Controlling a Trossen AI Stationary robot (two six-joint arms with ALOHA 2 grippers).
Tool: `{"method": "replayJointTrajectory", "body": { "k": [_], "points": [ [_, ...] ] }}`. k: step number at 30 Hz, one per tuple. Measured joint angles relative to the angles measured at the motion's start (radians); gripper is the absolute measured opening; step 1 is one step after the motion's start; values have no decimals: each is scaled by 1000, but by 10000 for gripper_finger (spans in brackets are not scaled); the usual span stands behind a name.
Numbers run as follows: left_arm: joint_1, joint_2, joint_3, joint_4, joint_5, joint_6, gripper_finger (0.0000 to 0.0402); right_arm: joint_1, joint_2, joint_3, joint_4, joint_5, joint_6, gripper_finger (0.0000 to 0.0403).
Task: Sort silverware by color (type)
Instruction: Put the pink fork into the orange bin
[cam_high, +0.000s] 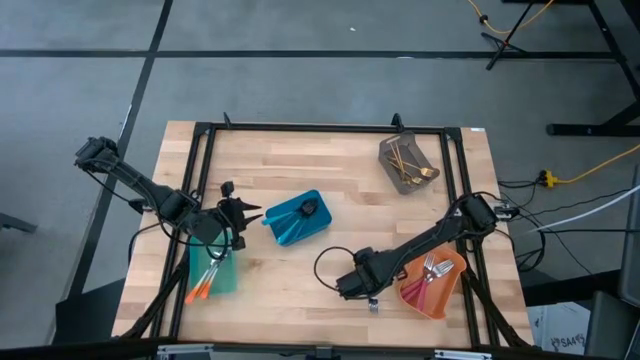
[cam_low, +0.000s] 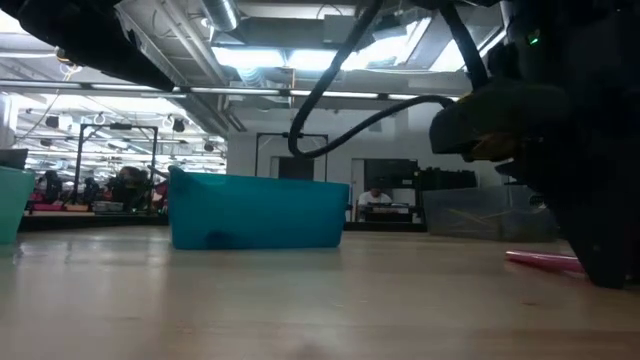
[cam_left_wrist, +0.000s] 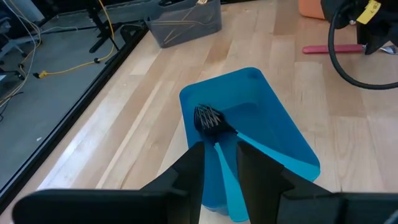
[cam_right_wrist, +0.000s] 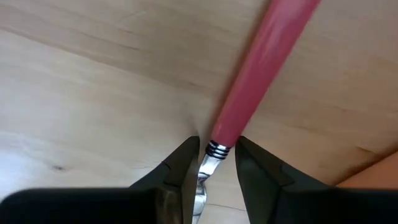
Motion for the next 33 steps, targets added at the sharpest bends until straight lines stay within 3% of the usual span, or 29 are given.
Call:
{"method": "replayJointTrajectory", "body": {
  "k": [33],
  "points": [
    [0,0,0,-1,0,0,85,0,0,0,21,17,-25,104]
  ]
}}
